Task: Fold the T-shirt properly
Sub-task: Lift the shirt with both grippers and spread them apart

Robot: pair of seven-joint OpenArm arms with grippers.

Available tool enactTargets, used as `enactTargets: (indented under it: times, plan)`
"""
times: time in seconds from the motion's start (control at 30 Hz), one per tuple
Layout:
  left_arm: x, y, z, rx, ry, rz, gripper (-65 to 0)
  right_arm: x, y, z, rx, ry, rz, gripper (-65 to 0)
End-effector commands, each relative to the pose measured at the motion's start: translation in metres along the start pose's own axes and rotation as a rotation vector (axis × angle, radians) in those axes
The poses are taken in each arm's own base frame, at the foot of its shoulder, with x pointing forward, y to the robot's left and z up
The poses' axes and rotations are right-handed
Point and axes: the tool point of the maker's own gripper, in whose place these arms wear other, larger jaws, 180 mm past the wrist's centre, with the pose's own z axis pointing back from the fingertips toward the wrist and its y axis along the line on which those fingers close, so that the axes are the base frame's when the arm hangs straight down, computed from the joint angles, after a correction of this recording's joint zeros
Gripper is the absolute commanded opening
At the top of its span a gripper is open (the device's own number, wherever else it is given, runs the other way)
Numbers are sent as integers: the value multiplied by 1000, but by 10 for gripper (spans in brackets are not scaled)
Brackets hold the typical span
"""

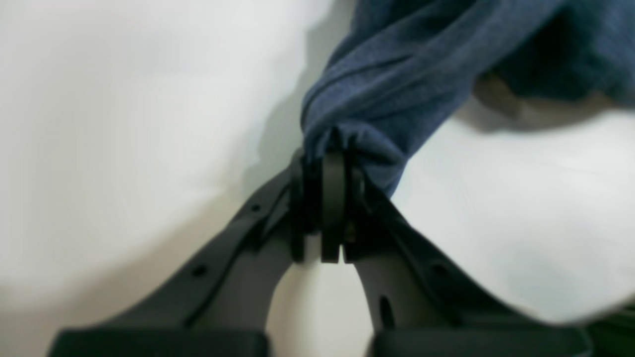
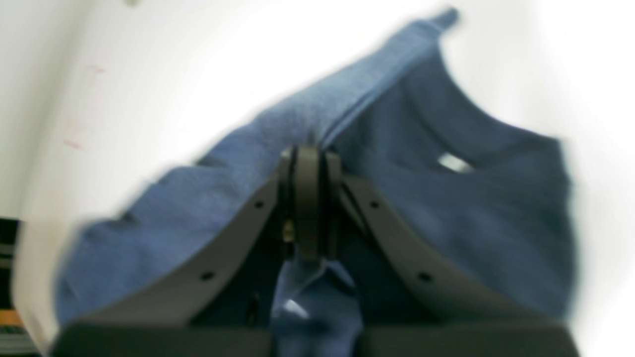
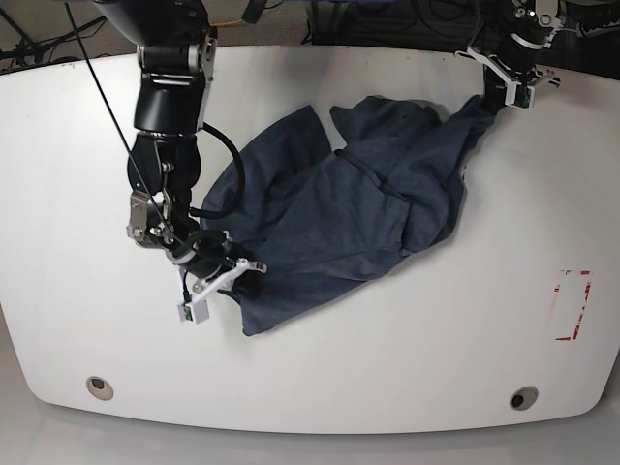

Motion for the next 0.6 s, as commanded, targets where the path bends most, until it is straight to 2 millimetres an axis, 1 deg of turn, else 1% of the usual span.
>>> enactTargets:
  times: [0.0, 0.1, 0.13, 0.2, 0.3, 0.4, 0.53, 0.57]
  plan:
    - [6, 14, 3, 38, -14, -14, -650, 25, -7, 19, -16, -66, 65, -650]
    - [12, 23, 5, 61, -29, -19, -650, 27, -23, 40, -64, -73, 124, -650]
    - [16, 25, 4, 66, -39, -21, -650, 26, -26, 45, -73, -72, 137, -650]
    - [30, 27, 0, 73, -75, -27, -650, 25, -30, 58, -93, -78, 175, -650]
    - [40, 33, -4, 88, -77, -35, -650, 25, -33, 71, -112, -81, 213, -650]
    - [63, 42, -9, 113, -92, -51, -650, 28, -37, 78, -126, -84, 238, -650]
    - [98, 50, -13, 144, -115, -76, -650, 42, -36, 87, -137, -110, 282, -650]
    - [106, 50, -13, 148, -120, -82, -650, 49, -35, 89, -139, -122, 296, -650]
